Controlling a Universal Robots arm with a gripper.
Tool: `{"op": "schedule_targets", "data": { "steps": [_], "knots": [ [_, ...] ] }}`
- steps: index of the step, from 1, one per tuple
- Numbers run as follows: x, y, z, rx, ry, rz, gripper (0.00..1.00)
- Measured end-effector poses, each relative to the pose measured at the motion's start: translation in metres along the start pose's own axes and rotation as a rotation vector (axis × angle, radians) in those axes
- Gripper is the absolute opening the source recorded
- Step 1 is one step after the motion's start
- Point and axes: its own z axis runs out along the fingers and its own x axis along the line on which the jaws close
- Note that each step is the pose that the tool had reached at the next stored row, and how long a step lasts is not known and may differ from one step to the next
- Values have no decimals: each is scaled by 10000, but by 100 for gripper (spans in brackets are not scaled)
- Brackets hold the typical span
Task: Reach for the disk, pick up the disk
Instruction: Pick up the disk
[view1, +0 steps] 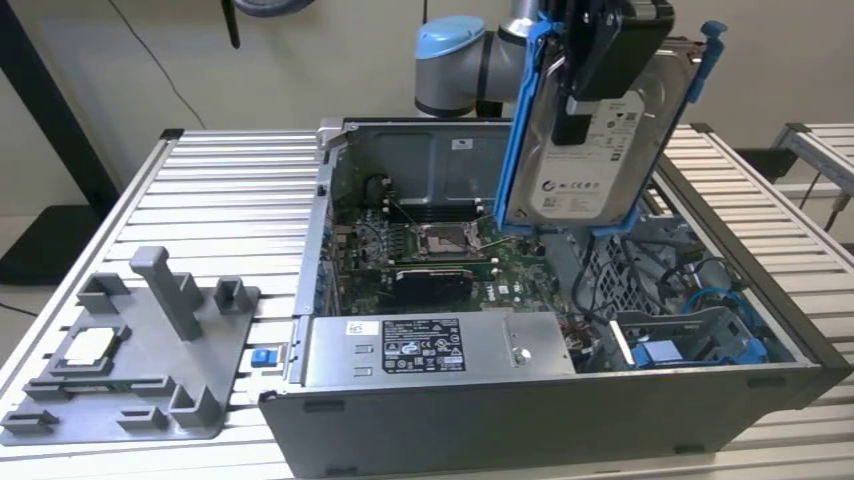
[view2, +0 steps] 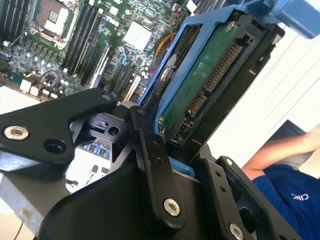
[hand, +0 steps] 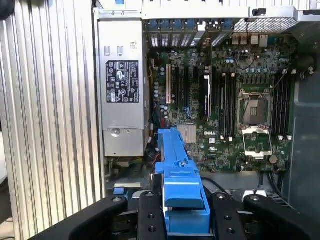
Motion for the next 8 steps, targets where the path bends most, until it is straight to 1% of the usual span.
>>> {"op": "schedule_targets", "data": {
  "steps": [8],
  "knots": [
    [118,-91,12,-25,1,0,0]
  ]
}}
